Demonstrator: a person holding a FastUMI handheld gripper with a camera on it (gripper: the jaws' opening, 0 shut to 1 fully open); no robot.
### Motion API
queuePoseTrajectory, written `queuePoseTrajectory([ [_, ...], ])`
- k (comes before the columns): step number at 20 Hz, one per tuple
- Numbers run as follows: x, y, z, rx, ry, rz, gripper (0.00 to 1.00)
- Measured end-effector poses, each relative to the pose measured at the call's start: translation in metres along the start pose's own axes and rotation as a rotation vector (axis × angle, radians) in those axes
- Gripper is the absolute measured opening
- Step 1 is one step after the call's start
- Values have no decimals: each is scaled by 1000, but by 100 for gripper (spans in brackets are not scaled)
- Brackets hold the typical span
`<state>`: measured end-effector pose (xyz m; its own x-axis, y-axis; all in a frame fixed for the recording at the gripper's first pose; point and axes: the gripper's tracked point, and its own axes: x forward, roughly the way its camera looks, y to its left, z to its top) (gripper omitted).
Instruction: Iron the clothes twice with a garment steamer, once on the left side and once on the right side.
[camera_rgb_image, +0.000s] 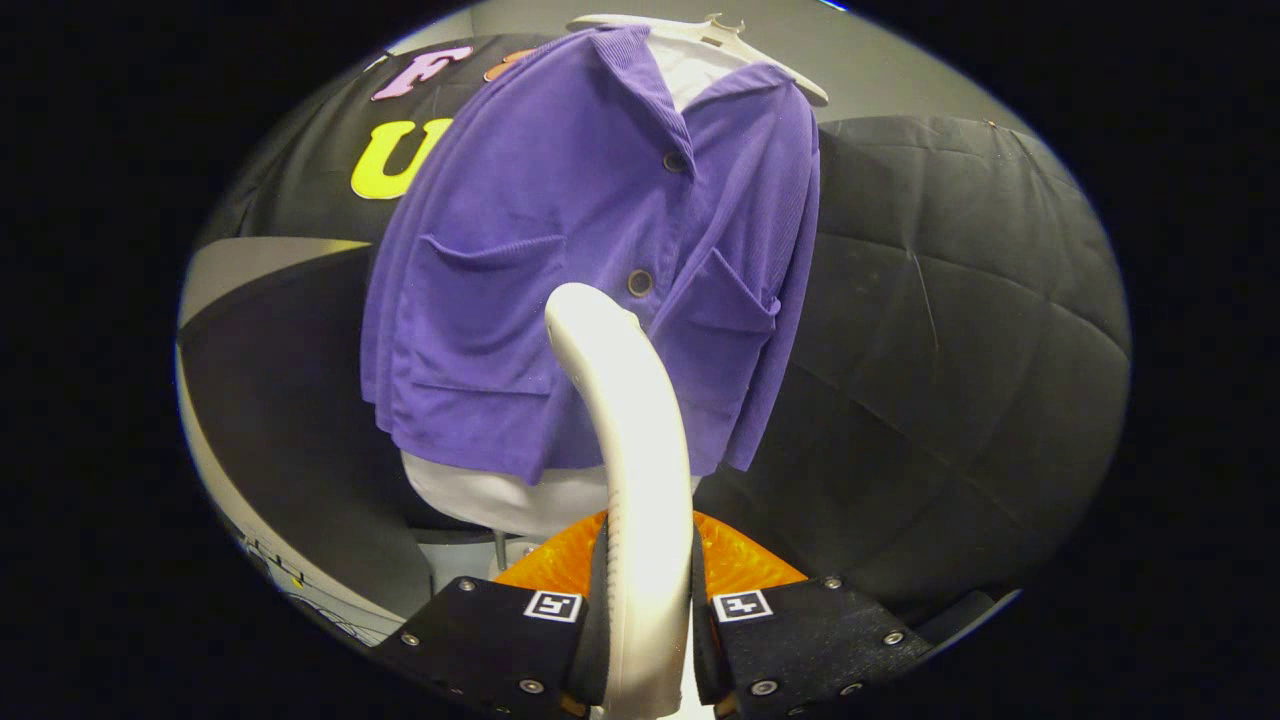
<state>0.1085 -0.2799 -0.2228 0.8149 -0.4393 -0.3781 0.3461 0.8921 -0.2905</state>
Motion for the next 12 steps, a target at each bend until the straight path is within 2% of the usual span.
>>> queuePoseTrajectory([
  [9, -143, 34, 63, 25, -192, 260, 33],
  [12, -184, 34, 99, 46, -254, 315, 33],
])
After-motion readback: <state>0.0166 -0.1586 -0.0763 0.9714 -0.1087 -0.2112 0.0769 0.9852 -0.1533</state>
